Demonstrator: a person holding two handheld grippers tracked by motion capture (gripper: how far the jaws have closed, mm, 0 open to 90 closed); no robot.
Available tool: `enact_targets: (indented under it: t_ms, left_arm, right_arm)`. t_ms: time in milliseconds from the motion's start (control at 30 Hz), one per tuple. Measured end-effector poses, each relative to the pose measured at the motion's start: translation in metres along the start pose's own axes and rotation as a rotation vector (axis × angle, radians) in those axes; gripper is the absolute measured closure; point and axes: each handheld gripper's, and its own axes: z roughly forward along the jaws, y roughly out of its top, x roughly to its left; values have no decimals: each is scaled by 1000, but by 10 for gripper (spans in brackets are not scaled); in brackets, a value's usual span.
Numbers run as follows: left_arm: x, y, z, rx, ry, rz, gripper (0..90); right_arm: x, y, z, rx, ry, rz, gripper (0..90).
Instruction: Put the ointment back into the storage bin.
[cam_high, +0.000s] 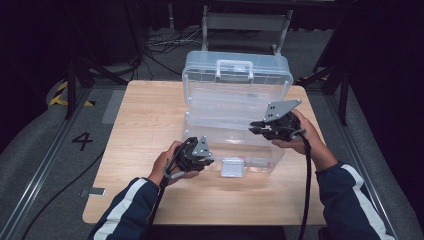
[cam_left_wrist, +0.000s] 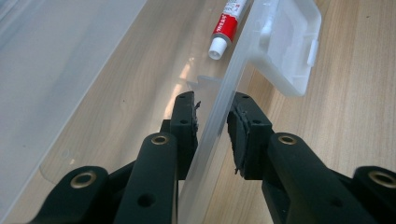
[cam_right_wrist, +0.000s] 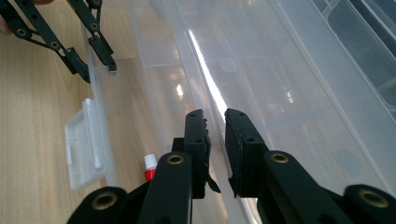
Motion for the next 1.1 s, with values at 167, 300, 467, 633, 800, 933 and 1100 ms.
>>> enact_targets:
  t_ms: [167,300,467,633,800,933,1100]
  left_arm:
    - [-2,0,0,-1,17,3,722]
    - [-5,0,-4,-34,12,15,644]
    - [-7,-5,-23,-84,24,9,604]
    - [-6,-11,-38,-97,60,-16,615]
    - [2,-20,-56,-126,113,-69,592]
    - [12,-26,-70,-178,137,-121,594]
    - [28,-34,-89,-265,178,-213,600]
  right_arm:
    - [5,-3,1,-16,-22,-5,782]
    - [5,-8,1,-47,-23,11,777]
    - [5,-15,1,-92,-13,39,775]
    - [8,-16,1,-100,-20,30,775]
    - [9,-18,1,-110,-19,33,773]
    - [10,-19,1,-110,-21,34,772]
    - [11,-19,1,-108,-24,27,769]
